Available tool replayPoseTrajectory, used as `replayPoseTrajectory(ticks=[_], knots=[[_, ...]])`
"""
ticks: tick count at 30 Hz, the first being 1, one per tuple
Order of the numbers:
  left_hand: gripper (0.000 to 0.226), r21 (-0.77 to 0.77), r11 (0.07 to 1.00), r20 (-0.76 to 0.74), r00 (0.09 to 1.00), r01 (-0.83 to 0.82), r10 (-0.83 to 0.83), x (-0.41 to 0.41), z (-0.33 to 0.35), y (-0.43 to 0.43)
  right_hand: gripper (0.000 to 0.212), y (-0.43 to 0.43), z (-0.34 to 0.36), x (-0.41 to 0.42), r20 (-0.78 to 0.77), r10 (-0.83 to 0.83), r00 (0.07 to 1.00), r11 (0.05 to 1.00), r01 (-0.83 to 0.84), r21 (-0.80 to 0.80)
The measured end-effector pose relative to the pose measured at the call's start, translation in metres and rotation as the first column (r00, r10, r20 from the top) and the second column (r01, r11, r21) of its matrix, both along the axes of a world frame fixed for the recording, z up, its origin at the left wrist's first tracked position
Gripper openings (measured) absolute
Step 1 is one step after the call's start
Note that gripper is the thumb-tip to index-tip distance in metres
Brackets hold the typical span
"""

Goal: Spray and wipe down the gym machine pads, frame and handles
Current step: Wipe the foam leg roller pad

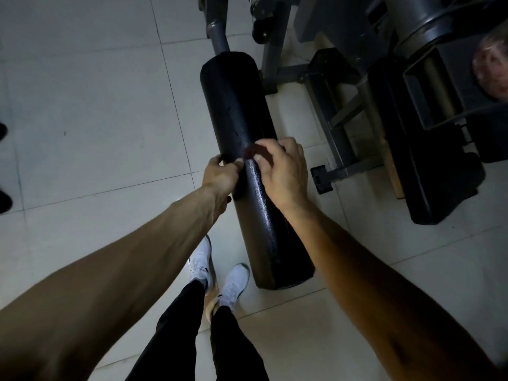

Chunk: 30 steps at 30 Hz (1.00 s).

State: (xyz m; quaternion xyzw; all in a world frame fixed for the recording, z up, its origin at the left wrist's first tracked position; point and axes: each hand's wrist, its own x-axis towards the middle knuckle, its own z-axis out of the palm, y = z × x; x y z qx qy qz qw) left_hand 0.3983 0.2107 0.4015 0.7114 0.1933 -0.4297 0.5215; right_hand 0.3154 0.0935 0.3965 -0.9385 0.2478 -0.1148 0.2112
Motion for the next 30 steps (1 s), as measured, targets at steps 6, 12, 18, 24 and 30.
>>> replayPoseTrajectory(ticks=[6,12,18,24,30], knots=[[0.057,-0.032,0.999,-0.029,0.999,0.020,-0.021,0.053,0.008,-0.007,0.042,0.019,0.010,-0.086,-0.071,0.215,0.974,0.976,-0.216,-0.015],[0.058,-0.050,0.998,-0.023,0.998,0.049,-0.050,0.101,0.004,-0.019,0.034,-0.003,-0.016,-0.002,0.016,0.092,0.996,0.996,-0.091,-0.024],[0.053,-0.136,0.990,-0.151,0.988,0.025,-0.045,0.120,-0.003,-0.021,0.032,-0.029,-0.008,0.133,0.026,-0.146,0.989,0.989,0.145,0.029],[0.050,-0.174,0.984,-0.180,0.980,0.047,-0.079,0.143,0.001,-0.023,0.037,-0.002,-0.004,0.055,0.013,0.027,1.000,1.000,-0.027,-0.008],[0.048,-0.114,0.993,-0.196,0.979,0.033,-0.056,0.148,0.005,-0.028,0.033,-0.030,-0.016,0.159,0.045,-0.157,0.987,0.988,0.156,0.009]])
